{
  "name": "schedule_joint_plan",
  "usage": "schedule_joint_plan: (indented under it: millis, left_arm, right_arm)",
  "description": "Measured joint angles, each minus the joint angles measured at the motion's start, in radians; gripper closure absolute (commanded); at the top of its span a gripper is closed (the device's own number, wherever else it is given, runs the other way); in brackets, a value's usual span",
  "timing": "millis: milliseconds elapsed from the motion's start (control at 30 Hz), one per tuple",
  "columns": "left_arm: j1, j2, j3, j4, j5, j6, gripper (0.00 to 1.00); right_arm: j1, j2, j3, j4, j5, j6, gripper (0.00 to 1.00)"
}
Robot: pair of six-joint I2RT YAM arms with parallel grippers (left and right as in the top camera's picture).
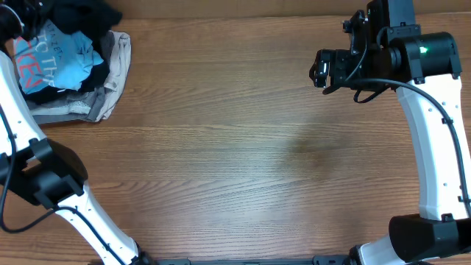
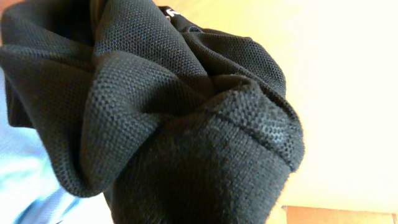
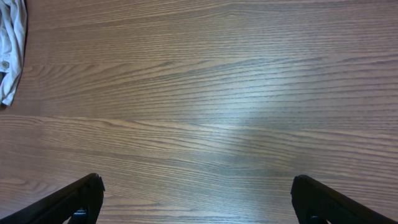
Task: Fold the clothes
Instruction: 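Carry the black bundle with the left gripper onto the clothes stack top-left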
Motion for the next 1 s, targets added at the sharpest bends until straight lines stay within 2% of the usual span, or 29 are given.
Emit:
schedule_joint_plan:
  millis: [200, 500, 567, 600, 633, 667, 833, 1000]
  left_arm:
    - [0.043, 0.092, 0.0, -0.112, 0.011, 0.045, 0.96]
    - [0.145, 0.096, 0.003, -0.264, -0.08, 0.211, 0.95]
    - [0.157, 0.096, 0.003, -0.284, -0.122, 0.254, 0.64]
    - [0.158, 0.096, 0.003, -0.29, -0.144, 0.27, 0.32]
    - [0.159, 0.096, 0.003, -0.292, -0.171, 0.287, 0.05]
    - [0.159, 0.096, 0.003, -0.293, -0.198, 0.3, 0.0]
    - [0.157, 0.096, 0.003, -0.299, -0.315, 0.343, 0.0]
    - [0.158, 0.096, 0.006, -0.298, -0.345, 0.364, 0.0]
  right_arm:
    - [0.0, 0.0, 0.0, -0.006, 0.0, 0.0, 0.0]
    - [0.0, 0.001, 0.0, 0.009, 0.0, 0.002, 0.0]
    - [0.0, 0.002, 0.0, 0.012, 0.0, 0.007, 0.0]
    - [0.0, 0.002, 0.0, 0.015, 0.0, 0.009, 0.0]
    - [0.0, 0.003, 0.0, 0.019, 0.0, 0.011, 0.0]
    - [0.0, 0.004, 0.0, 0.021, 0.0, 0.012, 0.0]
    - [0.0, 0.005, 0.0, 0.018, -0.008, 0.019, 0.0]
    - [0.0, 0.005, 0.0, 0.016, -0.015, 0.019, 0.0]
